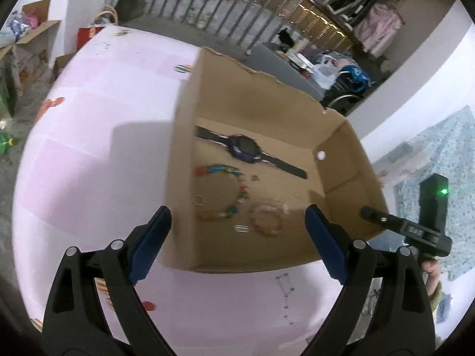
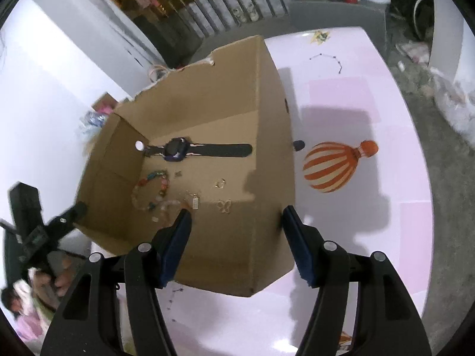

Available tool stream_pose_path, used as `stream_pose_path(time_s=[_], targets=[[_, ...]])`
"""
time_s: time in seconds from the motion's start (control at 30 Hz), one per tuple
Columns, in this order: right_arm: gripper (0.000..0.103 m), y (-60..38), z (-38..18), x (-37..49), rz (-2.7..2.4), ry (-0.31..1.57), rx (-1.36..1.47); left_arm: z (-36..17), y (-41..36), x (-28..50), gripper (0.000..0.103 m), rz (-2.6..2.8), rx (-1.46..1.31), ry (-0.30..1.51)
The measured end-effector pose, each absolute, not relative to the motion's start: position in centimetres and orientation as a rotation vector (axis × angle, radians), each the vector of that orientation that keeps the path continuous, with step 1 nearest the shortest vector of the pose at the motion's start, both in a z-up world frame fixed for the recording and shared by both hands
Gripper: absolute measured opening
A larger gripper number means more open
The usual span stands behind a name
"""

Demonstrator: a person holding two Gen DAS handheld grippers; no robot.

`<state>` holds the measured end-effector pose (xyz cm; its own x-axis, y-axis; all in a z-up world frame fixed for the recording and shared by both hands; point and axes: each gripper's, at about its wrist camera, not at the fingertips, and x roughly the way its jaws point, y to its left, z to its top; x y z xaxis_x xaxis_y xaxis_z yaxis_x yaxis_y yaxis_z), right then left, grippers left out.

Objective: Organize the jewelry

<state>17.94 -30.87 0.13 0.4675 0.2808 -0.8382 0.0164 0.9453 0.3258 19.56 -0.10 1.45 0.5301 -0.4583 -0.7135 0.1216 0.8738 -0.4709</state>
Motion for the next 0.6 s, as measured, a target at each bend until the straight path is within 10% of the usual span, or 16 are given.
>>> stream_pose_path(time_s=[0.6], targets=[[0.061, -29.4, 1.0, 15.2, 0.092, 1.071, 0.334, 3.1, -0.2, 19.0, 0.089, -0.341, -0.324, 0.944]])
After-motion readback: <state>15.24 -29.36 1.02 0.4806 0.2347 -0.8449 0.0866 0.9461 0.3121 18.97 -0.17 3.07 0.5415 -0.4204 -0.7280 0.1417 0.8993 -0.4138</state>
